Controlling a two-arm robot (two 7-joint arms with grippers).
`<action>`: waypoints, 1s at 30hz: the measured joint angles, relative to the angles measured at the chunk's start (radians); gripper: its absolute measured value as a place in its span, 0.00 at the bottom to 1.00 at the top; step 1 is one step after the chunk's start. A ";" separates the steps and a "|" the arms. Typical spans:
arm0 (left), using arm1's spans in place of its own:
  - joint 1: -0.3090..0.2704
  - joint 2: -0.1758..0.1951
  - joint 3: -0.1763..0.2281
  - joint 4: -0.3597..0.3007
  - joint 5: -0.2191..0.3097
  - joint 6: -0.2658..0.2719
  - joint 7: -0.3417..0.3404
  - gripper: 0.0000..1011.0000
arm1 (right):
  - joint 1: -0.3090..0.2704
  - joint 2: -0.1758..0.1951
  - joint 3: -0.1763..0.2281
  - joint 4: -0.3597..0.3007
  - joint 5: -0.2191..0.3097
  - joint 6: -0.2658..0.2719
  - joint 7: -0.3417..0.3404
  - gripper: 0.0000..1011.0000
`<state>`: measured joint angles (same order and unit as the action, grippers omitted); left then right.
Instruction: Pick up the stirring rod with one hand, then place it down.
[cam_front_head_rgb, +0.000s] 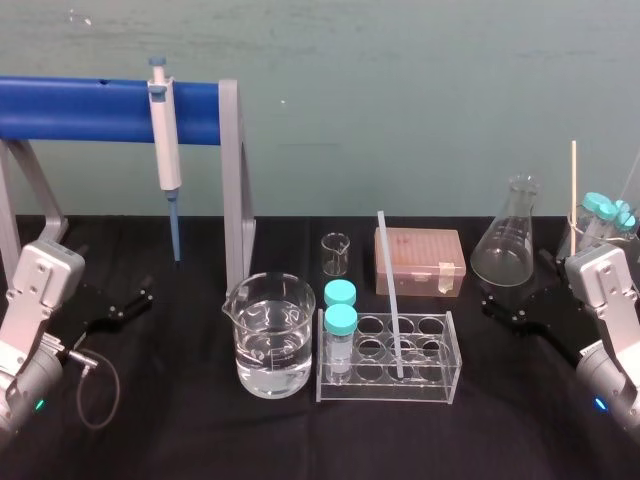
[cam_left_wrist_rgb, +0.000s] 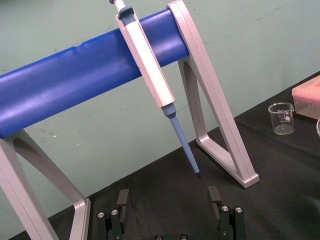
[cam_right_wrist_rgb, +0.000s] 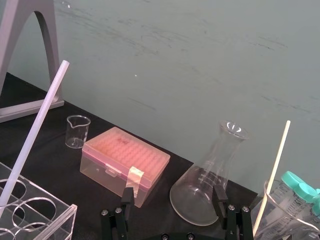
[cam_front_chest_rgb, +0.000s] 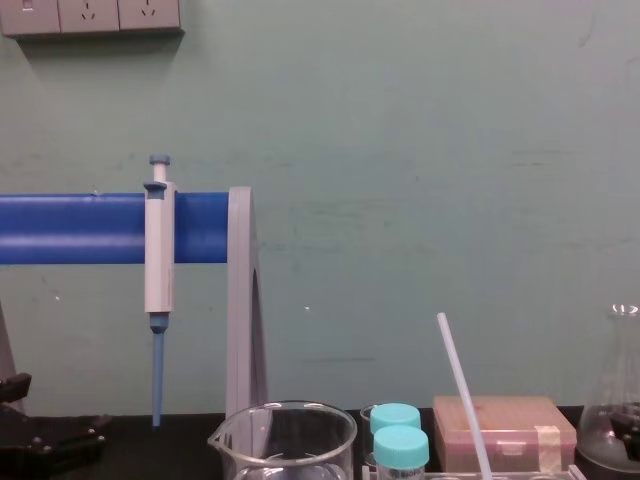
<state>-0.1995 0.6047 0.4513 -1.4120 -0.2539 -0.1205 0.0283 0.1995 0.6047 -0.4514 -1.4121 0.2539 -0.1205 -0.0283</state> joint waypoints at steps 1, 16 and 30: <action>0.000 0.000 0.000 0.000 0.000 0.000 0.000 0.99 | 0.000 0.000 0.000 0.000 0.000 0.000 0.000 0.99; 0.000 0.000 0.000 0.000 0.000 0.000 0.000 0.99 | 0.000 0.000 0.000 0.000 0.000 0.000 0.000 0.99; 0.000 0.000 0.000 0.000 0.000 0.000 0.000 0.99 | 0.000 0.000 0.000 0.000 0.000 0.000 0.000 0.99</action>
<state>-0.1996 0.6047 0.4514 -1.4120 -0.2539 -0.1205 0.0283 0.1995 0.6047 -0.4514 -1.4120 0.2540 -0.1205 -0.0283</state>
